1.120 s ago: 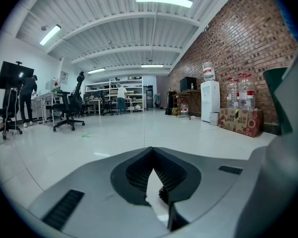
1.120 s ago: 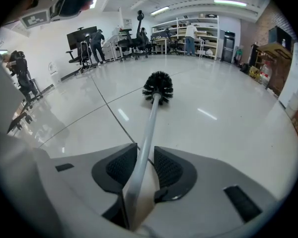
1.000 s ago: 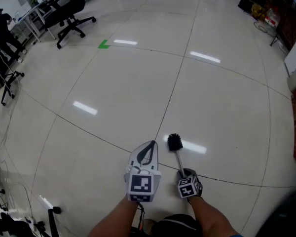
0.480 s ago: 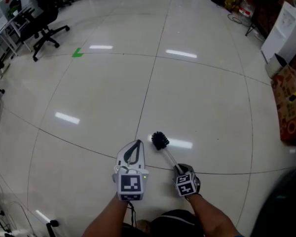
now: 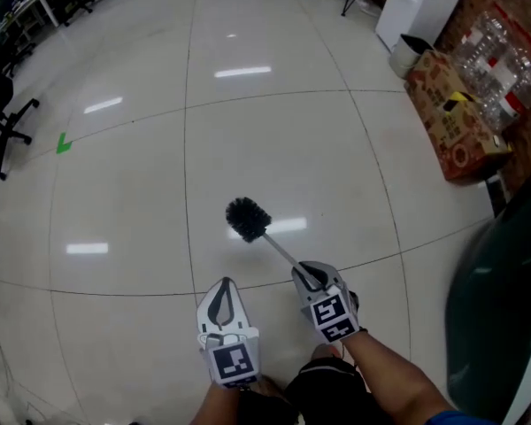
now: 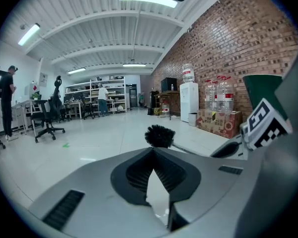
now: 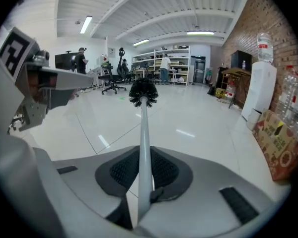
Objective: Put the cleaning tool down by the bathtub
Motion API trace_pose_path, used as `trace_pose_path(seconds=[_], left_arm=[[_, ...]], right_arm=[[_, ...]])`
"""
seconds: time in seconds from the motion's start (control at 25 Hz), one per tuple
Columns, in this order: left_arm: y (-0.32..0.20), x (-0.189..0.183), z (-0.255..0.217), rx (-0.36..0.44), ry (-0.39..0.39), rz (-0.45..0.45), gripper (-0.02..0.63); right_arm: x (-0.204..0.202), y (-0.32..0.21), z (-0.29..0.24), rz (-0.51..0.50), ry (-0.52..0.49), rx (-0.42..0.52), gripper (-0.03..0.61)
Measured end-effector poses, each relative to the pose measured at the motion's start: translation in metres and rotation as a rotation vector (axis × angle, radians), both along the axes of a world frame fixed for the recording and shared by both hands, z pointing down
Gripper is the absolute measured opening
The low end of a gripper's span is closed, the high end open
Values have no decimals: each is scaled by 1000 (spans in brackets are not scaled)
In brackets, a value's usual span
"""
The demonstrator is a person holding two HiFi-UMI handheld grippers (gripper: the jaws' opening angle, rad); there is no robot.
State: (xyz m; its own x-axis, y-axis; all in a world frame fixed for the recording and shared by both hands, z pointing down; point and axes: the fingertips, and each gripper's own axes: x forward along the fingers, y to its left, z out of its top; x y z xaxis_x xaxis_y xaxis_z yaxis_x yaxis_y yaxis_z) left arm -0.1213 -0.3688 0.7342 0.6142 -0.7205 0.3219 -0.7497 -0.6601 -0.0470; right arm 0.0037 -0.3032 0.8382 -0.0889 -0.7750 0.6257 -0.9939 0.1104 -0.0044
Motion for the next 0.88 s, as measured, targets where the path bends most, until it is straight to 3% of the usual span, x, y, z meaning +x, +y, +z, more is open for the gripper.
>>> trace_pose_path(seconds=[0.16, 0.52, 0.72, 0.88], left_arm=[[40, 39, -71, 26, -19, 80, 5], [76, 92, -261, 59, 91, 145, 5], [122, 124, -318, 51, 132, 171, 5], [183, 171, -324, 28, 151, 251, 5]], right_arm=[[29, 33, -101, 54, -4, 33, 72], [74, 96, -283, 190, -24, 113, 72], [99, 159, -335, 268, -51, 142, 72], [127, 227, -340, 324, -31, 101, 72]])
